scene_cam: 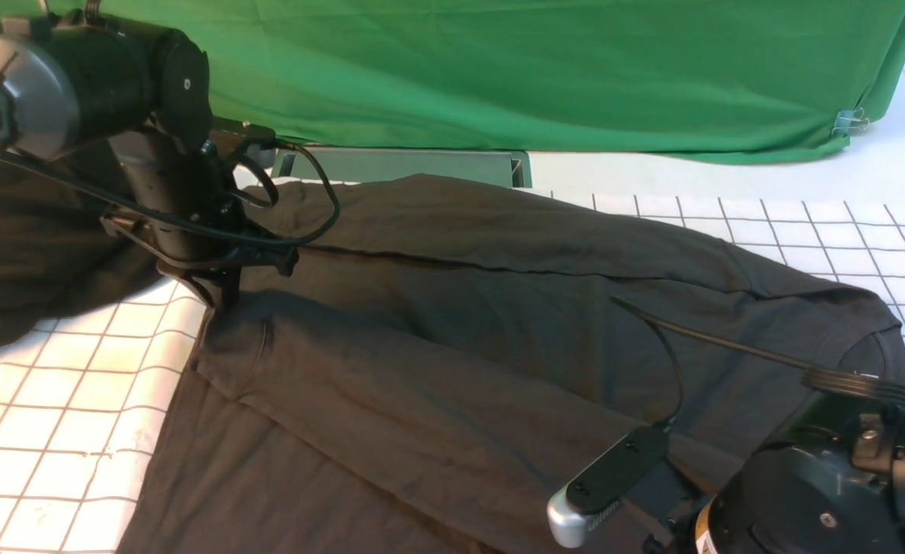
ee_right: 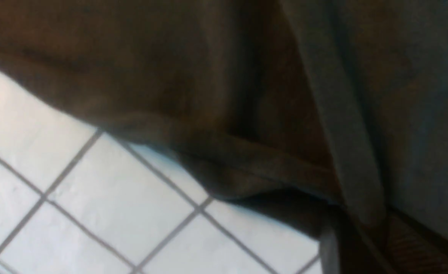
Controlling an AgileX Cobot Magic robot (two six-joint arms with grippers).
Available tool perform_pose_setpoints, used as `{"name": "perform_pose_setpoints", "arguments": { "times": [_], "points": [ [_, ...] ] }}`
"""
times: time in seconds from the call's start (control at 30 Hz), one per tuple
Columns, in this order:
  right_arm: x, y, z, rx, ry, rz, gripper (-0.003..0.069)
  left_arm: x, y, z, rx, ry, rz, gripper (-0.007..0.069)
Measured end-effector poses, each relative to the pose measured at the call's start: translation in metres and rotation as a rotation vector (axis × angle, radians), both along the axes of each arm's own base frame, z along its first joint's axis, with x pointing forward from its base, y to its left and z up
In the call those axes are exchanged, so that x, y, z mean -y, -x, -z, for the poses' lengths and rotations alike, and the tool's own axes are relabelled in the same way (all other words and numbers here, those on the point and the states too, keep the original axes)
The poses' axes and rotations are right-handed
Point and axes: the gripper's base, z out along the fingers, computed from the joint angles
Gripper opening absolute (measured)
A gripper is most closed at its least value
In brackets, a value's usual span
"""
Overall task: Fold a long-sleeved shirt over a white checkered tablecloth.
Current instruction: 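Fold the left side of the black T-shirt inward over its body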
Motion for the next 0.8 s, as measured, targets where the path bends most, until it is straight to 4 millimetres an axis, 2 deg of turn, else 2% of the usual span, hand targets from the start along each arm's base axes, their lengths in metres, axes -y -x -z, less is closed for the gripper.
{"name": "perform_pose_setpoints", "arguments": {
  "times": [0.4,0.63,0.8],
  "points": [
    [0.019,0.023,-0.037,-0.064,0.003,0.065,0.0031,0.0,0.006,0.001,-0.067,-0.003,-0.008,0.0011],
    [0.014,0.031,-0.038,-0.087,0.0,0.041,0.0034,0.001,0.007,0.001,-0.076,0.008,-0.008,0.0011],
    [0.007,0.037,-0.038,-0.072,-0.017,0.009,0.01,0.001,0.007,0.001,-0.081,0.003,0.029,0.0011]
  ]
}}
